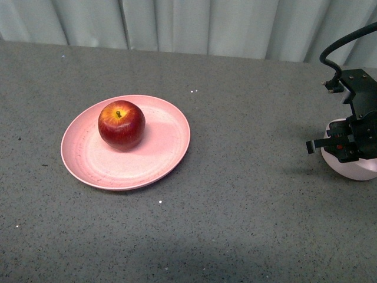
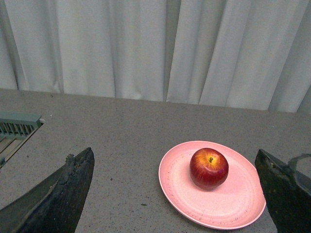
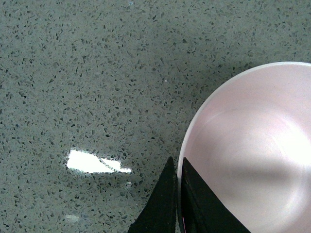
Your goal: Move apple from plate to bowl
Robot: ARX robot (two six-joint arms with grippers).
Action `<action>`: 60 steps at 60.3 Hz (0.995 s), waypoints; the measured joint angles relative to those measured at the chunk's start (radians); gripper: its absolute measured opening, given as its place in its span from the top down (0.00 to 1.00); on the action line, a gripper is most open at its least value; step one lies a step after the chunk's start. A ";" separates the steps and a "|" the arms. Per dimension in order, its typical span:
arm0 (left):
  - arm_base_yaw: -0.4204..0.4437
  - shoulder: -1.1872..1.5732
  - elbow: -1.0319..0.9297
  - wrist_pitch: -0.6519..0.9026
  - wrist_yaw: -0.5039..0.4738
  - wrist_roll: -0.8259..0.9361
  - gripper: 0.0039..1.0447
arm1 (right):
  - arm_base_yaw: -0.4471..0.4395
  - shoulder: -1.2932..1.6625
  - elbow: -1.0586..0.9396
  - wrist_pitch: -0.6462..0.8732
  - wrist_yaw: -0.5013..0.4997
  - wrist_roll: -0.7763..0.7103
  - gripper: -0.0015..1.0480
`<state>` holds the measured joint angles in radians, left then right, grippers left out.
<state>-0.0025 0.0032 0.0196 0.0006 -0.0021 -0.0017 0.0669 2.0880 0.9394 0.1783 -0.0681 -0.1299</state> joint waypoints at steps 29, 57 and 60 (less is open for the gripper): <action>0.000 0.000 0.000 0.000 0.000 0.000 0.06 | 0.254 -0.067 0.102 -0.049 -0.176 0.180 0.99; 0.000 0.000 0.000 0.000 0.000 0.000 0.06 | 0.321 0.043 0.184 -0.069 -0.167 0.225 0.99; 0.000 0.000 0.000 0.000 0.000 0.000 0.06 | 0.323 0.047 0.186 -0.063 -0.176 0.229 0.99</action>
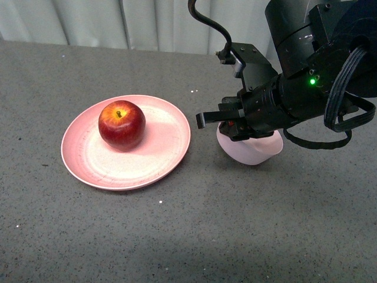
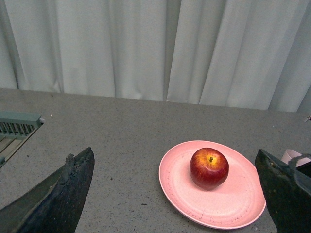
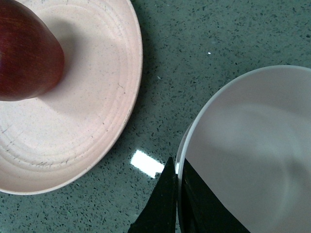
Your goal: Move apple from plate to bowl
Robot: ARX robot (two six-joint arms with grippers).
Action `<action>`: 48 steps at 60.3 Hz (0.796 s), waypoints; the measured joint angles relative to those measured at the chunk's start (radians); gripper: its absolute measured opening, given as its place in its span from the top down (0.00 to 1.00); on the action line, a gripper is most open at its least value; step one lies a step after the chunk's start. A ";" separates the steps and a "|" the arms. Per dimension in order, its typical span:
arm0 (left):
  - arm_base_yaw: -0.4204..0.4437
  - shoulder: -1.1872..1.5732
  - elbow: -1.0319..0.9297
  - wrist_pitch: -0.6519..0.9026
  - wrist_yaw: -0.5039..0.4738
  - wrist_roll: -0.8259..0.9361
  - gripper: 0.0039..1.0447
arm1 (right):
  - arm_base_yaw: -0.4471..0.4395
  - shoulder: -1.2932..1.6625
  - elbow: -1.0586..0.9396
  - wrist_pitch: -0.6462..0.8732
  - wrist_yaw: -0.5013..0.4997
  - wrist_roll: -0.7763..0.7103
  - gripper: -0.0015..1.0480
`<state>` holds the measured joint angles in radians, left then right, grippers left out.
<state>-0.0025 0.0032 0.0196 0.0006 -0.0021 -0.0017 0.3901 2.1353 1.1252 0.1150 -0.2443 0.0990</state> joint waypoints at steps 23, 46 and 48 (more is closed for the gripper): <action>0.000 0.000 0.000 0.000 0.000 0.000 0.06 | 0.002 -0.034 -0.071 0.145 -0.087 0.087 0.45; 0.000 0.000 0.000 0.000 0.003 0.000 0.06 | -0.150 -0.358 -0.488 0.773 0.372 -0.001 0.24; 0.000 -0.001 0.000 0.000 0.002 0.000 0.06 | -0.158 -0.369 -0.543 0.883 0.418 -0.025 0.29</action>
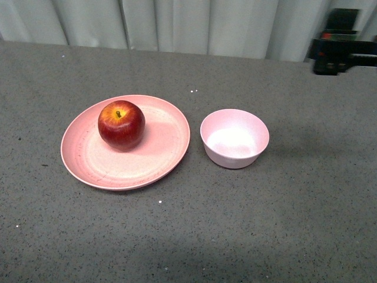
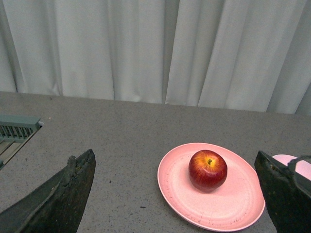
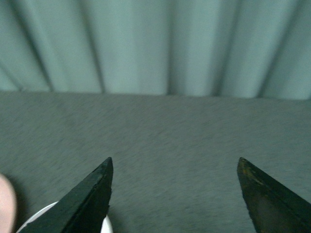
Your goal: Move apple from plate to bowl
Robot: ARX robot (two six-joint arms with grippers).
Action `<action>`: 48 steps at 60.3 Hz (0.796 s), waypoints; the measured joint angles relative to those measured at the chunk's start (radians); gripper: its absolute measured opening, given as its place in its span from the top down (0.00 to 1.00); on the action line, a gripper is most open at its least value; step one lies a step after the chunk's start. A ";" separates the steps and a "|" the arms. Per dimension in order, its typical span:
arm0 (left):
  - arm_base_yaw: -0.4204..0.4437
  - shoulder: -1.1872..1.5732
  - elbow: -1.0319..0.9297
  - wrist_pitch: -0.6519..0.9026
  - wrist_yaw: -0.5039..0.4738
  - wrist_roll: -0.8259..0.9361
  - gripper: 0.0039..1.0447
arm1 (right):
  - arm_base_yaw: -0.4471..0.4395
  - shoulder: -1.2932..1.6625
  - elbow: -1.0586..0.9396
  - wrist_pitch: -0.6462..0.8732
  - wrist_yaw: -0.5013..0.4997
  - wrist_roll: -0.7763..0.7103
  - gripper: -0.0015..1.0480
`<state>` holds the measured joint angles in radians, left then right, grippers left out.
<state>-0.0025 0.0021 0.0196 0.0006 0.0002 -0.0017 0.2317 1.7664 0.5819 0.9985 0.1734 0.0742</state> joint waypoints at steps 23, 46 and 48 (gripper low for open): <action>0.000 0.000 0.000 0.000 0.000 0.000 0.06 | -0.098 -0.343 -0.334 0.154 -0.043 -0.071 0.94; 0.000 0.000 0.000 0.000 0.000 0.000 0.06 | -0.214 -0.706 -0.507 -0.034 -0.166 -0.074 0.99; 0.000 0.000 0.000 0.000 -0.001 0.000 0.06 | -0.225 -0.740 -0.516 -0.057 -0.166 -0.074 0.99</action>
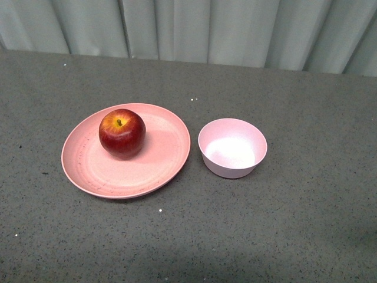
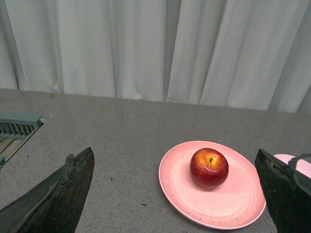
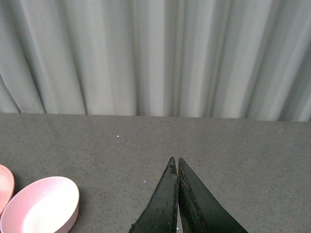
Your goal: Move apple from plate to bowl
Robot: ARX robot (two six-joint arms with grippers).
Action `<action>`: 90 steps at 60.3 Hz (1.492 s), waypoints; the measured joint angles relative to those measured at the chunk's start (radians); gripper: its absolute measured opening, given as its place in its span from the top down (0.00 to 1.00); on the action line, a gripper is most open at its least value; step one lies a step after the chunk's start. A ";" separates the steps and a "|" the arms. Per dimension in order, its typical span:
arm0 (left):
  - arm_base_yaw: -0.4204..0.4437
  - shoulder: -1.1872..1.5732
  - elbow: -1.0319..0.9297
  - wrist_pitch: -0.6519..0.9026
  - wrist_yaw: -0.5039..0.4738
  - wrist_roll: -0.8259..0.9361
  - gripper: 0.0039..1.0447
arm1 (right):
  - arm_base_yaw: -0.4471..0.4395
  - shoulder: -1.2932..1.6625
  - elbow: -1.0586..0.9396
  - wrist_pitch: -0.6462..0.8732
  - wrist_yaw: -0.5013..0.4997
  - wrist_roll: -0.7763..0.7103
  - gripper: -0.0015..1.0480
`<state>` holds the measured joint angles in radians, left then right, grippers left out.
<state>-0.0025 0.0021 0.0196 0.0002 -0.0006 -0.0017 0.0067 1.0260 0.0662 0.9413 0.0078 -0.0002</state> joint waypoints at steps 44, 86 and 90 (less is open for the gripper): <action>0.000 0.000 0.000 0.000 0.000 0.000 0.06 | -0.004 -0.536 -0.061 -0.455 -0.006 0.000 0.99; 0.000 0.000 0.000 0.000 0.000 0.000 0.06 | -0.004 -0.818 -0.061 -0.729 -0.006 0.000 0.99; 0.000 0.000 0.000 0.000 0.000 0.000 0.06 | -0.004 -0.837 -0.061 -0.748 -0.006 0.000 0.99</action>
<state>-0.0025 0.0021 0.0196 0.0006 -0.0002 -0.0017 0.0025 0.1890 0.0051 0.1932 0.0017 0.0002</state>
